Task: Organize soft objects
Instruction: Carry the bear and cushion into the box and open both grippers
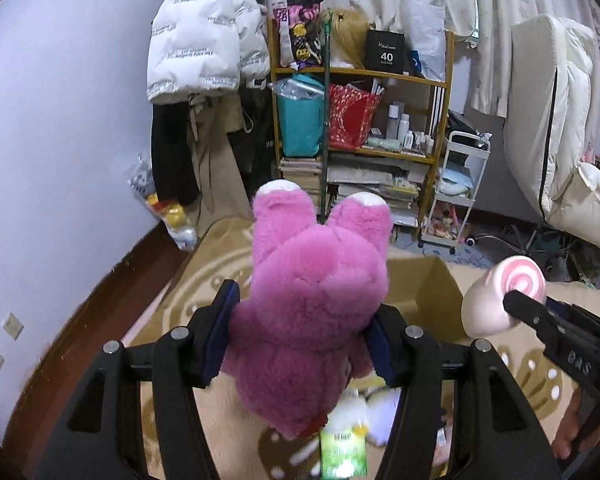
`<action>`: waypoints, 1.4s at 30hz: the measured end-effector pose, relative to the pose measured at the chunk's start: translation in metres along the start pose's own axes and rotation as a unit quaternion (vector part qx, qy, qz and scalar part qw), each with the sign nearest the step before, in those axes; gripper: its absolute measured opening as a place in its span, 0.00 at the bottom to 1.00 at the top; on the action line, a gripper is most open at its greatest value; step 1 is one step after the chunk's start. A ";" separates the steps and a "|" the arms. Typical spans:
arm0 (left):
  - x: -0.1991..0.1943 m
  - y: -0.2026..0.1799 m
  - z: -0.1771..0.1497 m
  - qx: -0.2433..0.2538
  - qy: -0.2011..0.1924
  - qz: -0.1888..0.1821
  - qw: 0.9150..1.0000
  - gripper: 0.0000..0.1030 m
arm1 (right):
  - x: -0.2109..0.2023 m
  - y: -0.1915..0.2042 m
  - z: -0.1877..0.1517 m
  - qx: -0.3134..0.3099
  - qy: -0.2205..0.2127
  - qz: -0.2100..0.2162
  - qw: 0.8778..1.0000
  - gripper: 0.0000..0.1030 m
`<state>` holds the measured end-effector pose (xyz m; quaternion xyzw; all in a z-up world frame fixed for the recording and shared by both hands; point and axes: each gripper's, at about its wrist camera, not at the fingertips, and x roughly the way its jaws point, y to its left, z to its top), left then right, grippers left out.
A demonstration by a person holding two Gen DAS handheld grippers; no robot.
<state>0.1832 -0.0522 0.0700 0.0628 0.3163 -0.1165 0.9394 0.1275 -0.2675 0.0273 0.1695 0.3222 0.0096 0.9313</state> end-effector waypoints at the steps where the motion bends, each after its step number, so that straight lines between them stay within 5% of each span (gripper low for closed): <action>1: 0.004 -0.002 0.006 0.004 0.000 -0.002 1.000 0.56 | 0.001 0.002 0.004 -0.005 -0.002 0.000 1.000 0.33; 12: 0.050 -0.011 0.034 0.009 0.035 -0.008 0.999 0.56 | 0.028 -0.003 0.030 -0.005 0.002 0.021 1.000 0.36; 24: 0.107 -0.006 0.000 -0.025 0.136 0.017 0.990 0.57 | 0.078 0.002 0.011 -0.050 0.056 -0.013 0.997 0.43; 35: 0.123 -0.010 -0.011 -0.015 0.169 0.013 0.985 0.61 | 0.098 -0.001 -0.003 -0.049 0.090 -0.019 0.995 0.46; 39: 0.122 -0.001 -0.007 -0.043 0.169 0.002 0.985 0.72 | 0.097 0.002 0.000 -0.051 0.088 -0.012 0.995 0.50; 42: 0.118 0.005 -0.003 -0.051 0.162 0.008 0.985 0.87 | 0.093 0.005 0.002 -0.056 0.081 -0.012 0.995 0.64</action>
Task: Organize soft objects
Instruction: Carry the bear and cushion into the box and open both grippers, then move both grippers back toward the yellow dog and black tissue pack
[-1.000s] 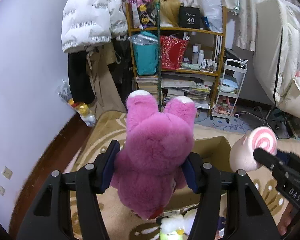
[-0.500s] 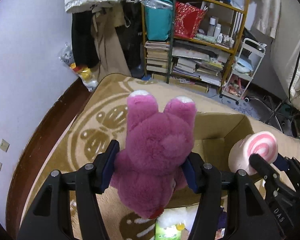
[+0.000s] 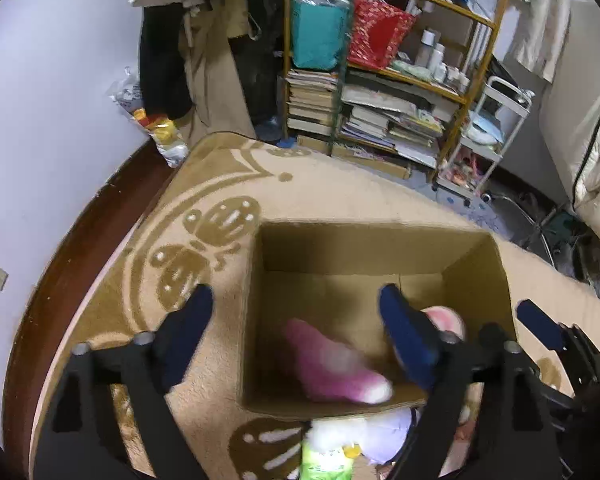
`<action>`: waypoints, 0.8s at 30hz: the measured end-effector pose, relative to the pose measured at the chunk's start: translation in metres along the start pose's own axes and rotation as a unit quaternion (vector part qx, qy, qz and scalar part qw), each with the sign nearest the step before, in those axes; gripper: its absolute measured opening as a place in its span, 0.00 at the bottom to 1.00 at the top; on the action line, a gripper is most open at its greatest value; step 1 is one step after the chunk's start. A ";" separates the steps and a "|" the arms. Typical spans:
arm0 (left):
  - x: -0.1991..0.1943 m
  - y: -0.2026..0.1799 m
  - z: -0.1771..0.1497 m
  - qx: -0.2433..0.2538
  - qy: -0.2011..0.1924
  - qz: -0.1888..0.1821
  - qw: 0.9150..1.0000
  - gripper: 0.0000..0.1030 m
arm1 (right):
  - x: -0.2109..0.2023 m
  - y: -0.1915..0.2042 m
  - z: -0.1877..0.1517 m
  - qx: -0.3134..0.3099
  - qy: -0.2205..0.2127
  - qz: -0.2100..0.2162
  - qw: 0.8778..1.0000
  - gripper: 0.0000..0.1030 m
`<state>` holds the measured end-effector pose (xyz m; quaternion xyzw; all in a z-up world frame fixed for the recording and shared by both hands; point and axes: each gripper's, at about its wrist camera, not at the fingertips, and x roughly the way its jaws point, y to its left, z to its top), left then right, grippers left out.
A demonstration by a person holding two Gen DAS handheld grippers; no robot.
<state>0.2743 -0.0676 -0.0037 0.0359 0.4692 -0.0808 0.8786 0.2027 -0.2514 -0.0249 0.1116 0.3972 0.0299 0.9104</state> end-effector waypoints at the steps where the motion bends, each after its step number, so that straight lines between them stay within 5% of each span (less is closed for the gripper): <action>1: -0.004 0.002 0.001 0.002 -0.009 0.010 1.000 0.88 | -0.001 0.001 0.001 -0.001 -0.004 0.003 1.000 0.65; 10: -0.038 0.019 0.001 0.020 -0.035 0.016 0.999 0.99 | -0.030 0.002 0.004 0.001 -0.023 0.000 1.000 1.00; 19: -0.088 0.015 -0.019 0.064 -0.079 0.034 0.994 1.00 | -0.068 -0.008 -0.002 0.009 -0.013 -0.016 1.000 1.00; 24: -0.104 0.019 -0.045 0.044 -0.073 0.005 0.996 1.00 | -0.091 -0.018 -0.015 0.045 -0.010 -0.020 0.999 1.00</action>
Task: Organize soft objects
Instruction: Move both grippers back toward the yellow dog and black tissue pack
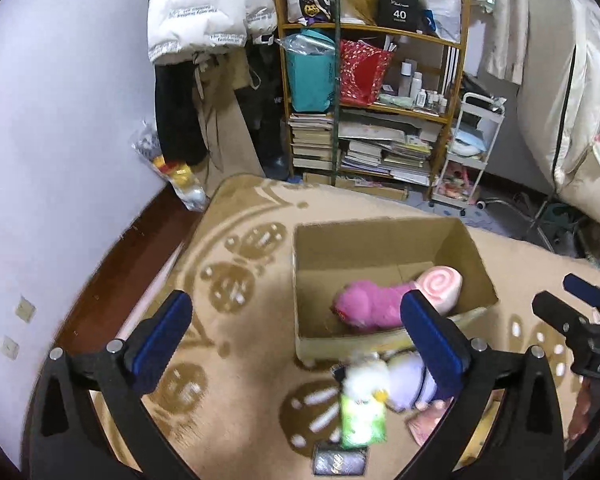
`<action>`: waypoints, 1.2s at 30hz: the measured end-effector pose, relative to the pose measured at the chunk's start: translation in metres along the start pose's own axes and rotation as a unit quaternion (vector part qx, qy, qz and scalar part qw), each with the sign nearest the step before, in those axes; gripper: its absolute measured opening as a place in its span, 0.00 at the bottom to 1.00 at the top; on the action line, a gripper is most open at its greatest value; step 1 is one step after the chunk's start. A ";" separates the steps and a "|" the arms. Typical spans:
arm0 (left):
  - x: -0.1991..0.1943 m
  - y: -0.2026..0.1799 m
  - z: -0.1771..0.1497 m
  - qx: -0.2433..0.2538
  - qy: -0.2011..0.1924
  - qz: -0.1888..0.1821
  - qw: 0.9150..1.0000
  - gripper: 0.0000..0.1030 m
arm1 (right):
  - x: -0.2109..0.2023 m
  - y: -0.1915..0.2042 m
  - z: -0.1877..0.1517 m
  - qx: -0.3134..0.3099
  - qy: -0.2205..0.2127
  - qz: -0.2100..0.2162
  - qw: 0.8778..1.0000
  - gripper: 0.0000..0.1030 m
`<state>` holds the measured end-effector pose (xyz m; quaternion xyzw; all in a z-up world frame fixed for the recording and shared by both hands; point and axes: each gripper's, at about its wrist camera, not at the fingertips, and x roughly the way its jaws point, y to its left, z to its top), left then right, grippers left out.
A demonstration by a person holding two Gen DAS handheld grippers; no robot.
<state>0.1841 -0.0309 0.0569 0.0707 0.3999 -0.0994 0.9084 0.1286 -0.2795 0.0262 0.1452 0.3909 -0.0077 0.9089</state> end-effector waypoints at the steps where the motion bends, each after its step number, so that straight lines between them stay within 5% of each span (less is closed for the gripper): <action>1: -0.005 -0.001 -0.008 -0.002 -0.006 0.000 1.000 1.00 | -0.003 -0.002 -0.004 0.006 0.001 -0.003 1.000 1.00; 19: -0.012 -0.032 -0.122 0.012 0.006 0.018 1.000 1.00 | -0.033 0.007 -0.094 0.091 0.042 -0.052 0.994 1.00; 36: 0.046 -0.035 -0.174 0.007 0.114 0.023 0.993 1.00 | 0.015 -0.019 -0.156 0.159 0.119 -0.096 0.975 1.00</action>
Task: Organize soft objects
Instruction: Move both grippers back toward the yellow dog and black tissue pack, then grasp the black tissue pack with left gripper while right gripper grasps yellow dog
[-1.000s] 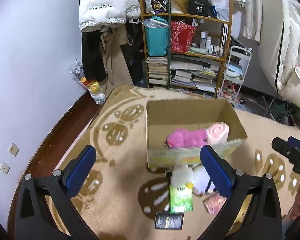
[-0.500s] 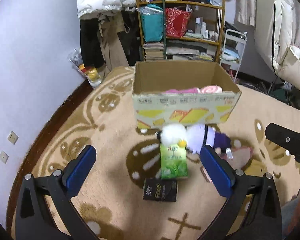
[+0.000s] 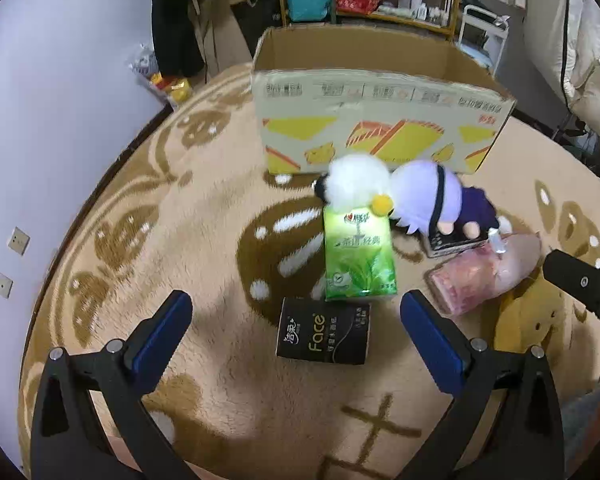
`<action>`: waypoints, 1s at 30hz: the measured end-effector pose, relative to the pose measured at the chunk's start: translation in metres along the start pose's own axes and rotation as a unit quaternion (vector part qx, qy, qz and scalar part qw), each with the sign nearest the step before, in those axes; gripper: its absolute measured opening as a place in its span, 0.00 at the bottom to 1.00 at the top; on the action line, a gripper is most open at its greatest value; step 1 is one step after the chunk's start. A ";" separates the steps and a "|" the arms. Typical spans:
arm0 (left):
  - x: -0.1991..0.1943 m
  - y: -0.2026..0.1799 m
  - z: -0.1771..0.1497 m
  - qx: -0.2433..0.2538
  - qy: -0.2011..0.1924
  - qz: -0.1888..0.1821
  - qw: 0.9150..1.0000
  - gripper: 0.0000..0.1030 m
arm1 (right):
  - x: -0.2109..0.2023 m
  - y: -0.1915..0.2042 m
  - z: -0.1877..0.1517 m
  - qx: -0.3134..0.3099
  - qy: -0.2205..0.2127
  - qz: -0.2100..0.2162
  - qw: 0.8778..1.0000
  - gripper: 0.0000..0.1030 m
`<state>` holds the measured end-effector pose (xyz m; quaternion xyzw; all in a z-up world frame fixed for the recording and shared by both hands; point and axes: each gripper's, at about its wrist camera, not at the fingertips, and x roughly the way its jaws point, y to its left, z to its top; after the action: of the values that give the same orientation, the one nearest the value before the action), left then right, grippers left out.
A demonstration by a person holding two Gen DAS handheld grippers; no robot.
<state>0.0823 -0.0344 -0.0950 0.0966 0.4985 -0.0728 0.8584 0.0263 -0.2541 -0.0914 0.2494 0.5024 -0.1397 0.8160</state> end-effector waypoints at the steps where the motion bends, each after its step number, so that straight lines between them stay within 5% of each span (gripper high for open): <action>1: 0.004 0.000 -0.001 -0.002 0.006 0.000 1.000 1.00 | 0.004 -0.002 -0.001 0.004 0.004 -0.006 1.000 1.00; 13: 0.044 -0.001 -0.001 -0.010 0.074 -0.015 0.997 1.00 | 0.043 -0.028 -0.012 0.078 0.044 -0.021 0.996 0.99; 30: 0.076 -0.005 -0.009 -0.001 0.137 -0.020 0.990 0.99 | 0.063 -0.043 -0.018 0.097 0.050 -0.024 0.994 0.99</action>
<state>0.1105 -0.0393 -0.1659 0.0945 0.6130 -0.0756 0.7808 0.0210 -0.2787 -0.1651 0.3223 0.5321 -0.1947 0.7584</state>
